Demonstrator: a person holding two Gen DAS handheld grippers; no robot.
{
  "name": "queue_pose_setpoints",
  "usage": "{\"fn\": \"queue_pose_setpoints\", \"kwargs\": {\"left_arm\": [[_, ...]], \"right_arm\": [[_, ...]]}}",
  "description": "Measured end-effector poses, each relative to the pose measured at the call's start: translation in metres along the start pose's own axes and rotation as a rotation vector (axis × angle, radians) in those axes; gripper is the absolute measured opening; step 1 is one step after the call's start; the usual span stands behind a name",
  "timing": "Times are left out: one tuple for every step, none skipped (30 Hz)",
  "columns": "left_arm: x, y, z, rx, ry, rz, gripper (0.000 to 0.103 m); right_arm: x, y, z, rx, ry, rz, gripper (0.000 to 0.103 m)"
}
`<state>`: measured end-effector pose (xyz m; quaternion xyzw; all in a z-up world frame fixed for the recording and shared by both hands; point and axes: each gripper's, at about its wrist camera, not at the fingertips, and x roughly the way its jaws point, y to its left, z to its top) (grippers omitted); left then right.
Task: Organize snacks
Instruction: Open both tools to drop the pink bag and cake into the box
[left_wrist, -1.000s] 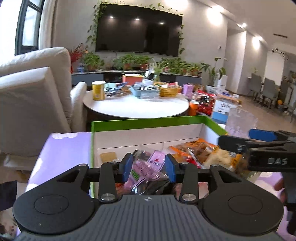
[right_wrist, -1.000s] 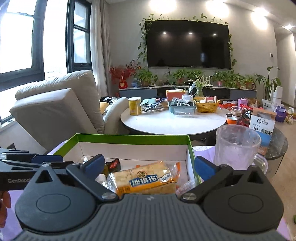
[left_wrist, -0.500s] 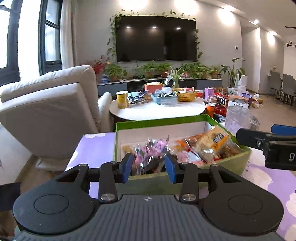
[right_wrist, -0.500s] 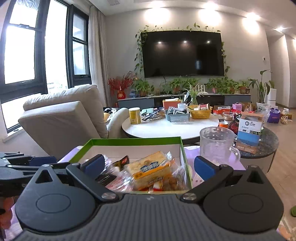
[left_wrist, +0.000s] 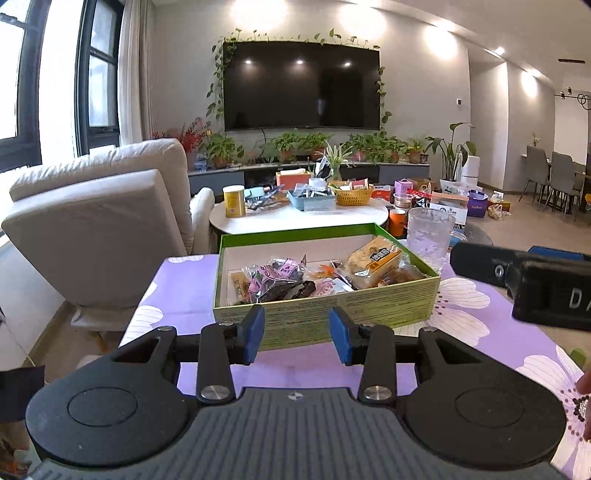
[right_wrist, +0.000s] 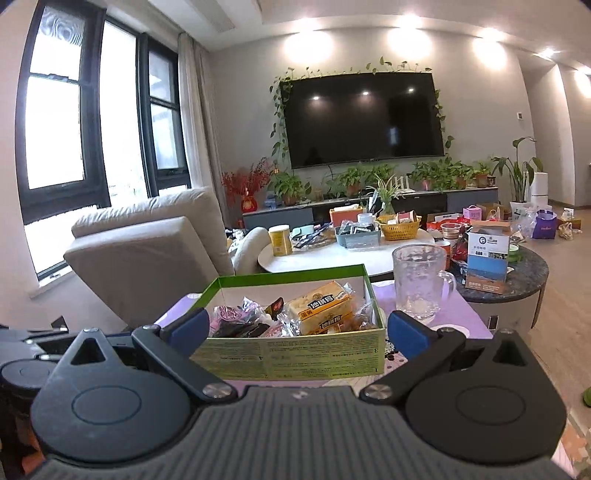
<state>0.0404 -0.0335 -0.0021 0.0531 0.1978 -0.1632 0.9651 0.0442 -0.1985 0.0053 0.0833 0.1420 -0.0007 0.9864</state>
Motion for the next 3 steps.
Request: {"fn": "queue_pose_setpoints", "kwargs": {"left_arm": [[-0.0024, -0.0008, -0.0004, 0.005, -0.005, 0.005, 0.036], [-0.0041, -0.0012, -0.0008, 0.007, -0.007, 0.010, 0.036], [-0.0056, -0.0013, -0.0014, 0.007, -0.007, 0.013, 0.036]], "right_arm": [[-0.0020, 0.0000, 0.0011, 0.002, -0.006, 0.000, 0.048], [-0.0035, -0.0004, 0.0008, 0.002, -0.011, 0.000, 0.048], [-0.0057, -0.0003, 0.0007, 0.000, -0.015, 0.001, 0.048]]}}
